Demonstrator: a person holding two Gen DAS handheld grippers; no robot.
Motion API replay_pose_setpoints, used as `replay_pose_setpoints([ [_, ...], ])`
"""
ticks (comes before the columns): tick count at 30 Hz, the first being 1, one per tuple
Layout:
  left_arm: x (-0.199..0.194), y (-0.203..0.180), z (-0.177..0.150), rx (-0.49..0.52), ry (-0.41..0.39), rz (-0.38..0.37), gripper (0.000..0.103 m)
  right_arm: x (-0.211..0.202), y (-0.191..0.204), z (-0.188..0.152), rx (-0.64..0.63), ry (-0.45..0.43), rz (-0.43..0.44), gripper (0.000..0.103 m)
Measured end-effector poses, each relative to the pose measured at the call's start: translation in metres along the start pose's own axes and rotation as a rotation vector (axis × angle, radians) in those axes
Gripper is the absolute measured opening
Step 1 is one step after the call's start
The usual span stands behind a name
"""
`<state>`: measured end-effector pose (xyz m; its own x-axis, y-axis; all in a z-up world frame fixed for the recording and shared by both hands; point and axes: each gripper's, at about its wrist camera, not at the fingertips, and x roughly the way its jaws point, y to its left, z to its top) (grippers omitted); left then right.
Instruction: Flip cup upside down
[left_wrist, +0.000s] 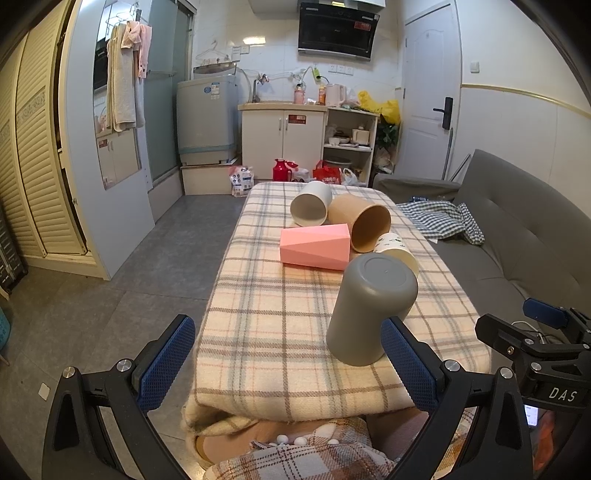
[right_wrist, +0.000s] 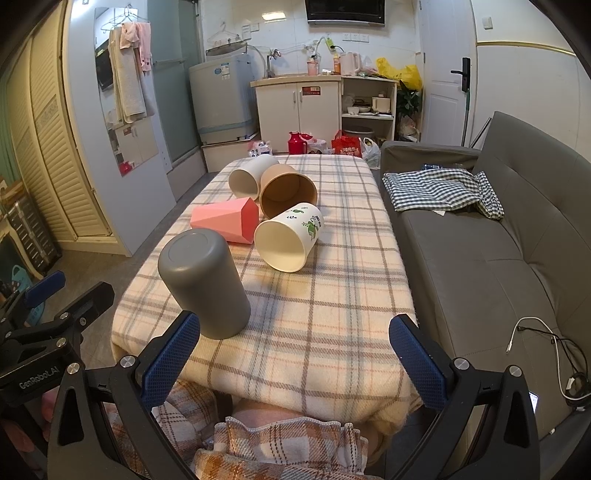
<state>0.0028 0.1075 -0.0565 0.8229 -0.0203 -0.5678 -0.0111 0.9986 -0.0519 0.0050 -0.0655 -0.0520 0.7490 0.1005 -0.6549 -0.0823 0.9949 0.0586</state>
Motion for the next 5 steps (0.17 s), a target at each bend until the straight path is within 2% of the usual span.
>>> replay_pose_setpoints([
  [5,0.0007,0.0032,-0.0001,-0.001,0.0,0.002,0.103,-0.0007,0.0004,0.0004,0.0,0.001,0.0,0.103],
])
